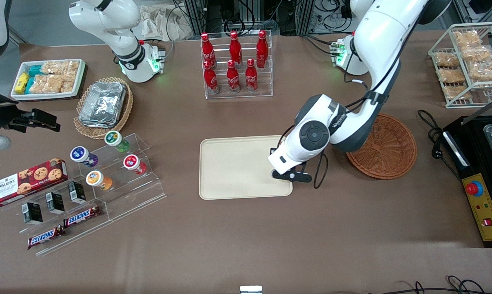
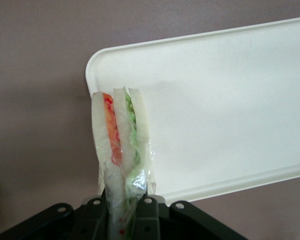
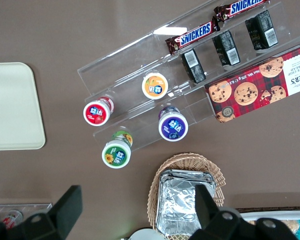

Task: Place sandwich from basket to tray
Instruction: 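Lower the sandwich onto the cream tray and open the left gripper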

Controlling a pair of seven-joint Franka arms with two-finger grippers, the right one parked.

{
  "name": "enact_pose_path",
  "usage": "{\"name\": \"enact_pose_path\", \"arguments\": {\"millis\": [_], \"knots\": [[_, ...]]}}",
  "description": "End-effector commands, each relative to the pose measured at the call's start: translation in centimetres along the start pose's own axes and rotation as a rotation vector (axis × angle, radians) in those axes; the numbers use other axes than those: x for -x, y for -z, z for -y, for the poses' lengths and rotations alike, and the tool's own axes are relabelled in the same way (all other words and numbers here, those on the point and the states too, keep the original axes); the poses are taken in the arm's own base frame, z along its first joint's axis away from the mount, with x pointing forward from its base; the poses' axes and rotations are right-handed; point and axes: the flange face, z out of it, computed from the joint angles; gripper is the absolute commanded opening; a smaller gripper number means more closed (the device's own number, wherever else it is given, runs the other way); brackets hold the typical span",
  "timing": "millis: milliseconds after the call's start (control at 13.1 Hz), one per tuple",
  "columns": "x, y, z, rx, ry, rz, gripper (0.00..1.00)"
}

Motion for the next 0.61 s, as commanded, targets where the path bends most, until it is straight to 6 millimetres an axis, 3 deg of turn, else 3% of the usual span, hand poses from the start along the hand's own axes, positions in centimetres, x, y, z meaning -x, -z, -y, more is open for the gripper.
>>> {"name": "enact_pose_path", "arguments": {"millis": [0,304,457,533], "knots": [[-0.8,-1.2,-0.6,0.001,0.055,-0.031,0.0],[-1.3,-4.9,-1.4,-0.021,0.091,-0.072,0.0],[-1.1,-5.2,-2.0,-0.032,0.103,-0.08,0.0],[-1.0,-5.6,-1.9,-0.034,0.104,-0.075,0.18]]}}
